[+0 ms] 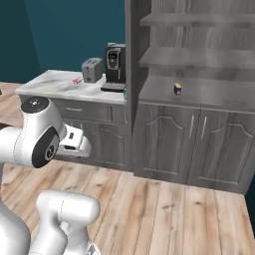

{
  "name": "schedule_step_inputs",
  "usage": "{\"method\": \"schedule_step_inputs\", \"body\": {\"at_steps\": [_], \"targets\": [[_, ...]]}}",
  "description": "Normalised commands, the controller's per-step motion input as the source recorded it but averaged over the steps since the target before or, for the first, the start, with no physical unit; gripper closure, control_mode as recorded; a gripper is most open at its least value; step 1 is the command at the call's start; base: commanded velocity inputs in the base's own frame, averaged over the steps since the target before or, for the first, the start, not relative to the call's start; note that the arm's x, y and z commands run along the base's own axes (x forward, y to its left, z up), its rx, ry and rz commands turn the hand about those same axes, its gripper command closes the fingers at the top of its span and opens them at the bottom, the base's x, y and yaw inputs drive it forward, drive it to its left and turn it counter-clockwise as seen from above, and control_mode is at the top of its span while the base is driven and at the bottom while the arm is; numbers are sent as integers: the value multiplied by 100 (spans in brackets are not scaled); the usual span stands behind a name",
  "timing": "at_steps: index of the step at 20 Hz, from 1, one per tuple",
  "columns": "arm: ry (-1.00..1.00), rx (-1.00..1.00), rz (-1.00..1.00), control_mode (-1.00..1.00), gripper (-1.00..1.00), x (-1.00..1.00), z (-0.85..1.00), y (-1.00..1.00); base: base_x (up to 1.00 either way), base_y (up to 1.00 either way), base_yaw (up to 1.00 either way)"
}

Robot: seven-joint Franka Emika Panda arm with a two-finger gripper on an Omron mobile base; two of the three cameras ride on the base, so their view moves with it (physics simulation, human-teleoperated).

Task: Restock the canned food cabinet by taking the new fresh canned food from the counter and placing it in the cabinet. Then, take the old canned food from the cabinet and place it on the counter.

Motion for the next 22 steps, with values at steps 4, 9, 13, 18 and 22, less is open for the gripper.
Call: {"method": "schedule_step_inputs", "body": {"at_steps": [4,9,13,18,22], "targets": [[0,0,0,100,-100,0,0,0,35,66,0],[0,0,0,100,-100,0,0,0,72,65,-6],[0,0,0,100,-100,0,0,0,99,51,-9],[0,0,0,100,-100,0,0,0,100,33,-8],[0,0,0,100,-100,0,0,0,100,11,-5]]}}
